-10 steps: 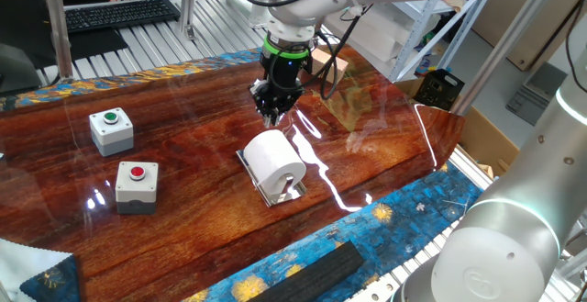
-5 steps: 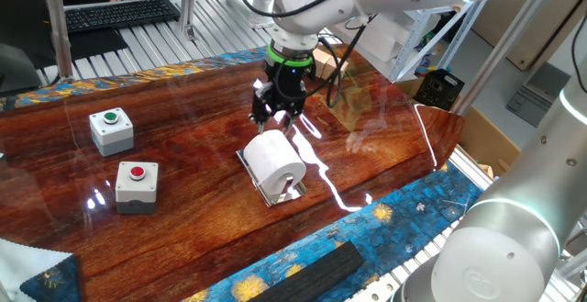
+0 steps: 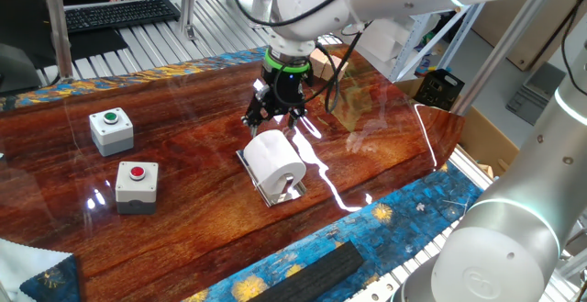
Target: Take the roll of paper down from the shelf
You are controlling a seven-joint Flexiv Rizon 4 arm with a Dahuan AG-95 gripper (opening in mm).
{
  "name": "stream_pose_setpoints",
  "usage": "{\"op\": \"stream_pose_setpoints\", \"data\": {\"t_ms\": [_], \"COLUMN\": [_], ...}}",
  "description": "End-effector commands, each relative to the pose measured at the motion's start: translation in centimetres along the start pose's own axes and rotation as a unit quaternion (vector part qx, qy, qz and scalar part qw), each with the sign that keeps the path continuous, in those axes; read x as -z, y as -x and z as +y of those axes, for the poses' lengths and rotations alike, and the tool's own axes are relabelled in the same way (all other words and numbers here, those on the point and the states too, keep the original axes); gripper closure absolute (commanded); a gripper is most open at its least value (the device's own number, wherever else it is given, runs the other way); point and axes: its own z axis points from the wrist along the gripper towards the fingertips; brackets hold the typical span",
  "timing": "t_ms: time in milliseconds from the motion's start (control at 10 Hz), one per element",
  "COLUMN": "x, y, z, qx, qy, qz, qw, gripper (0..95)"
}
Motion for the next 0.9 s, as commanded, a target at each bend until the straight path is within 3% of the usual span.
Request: {"op": "stream_pose_setpoints", "data": {"t_ms": [100,900], "x": [-0.8,-3.3], "y": [-0.1,-0.7], "z": [0.0,-1.0], "qx": [0.001,0.006], "qy": [-0.001,0.000], "qz": [-0.001,-0.006], "qw": [1.0000,1.0000], "gripper": [0.0,0.0]}}
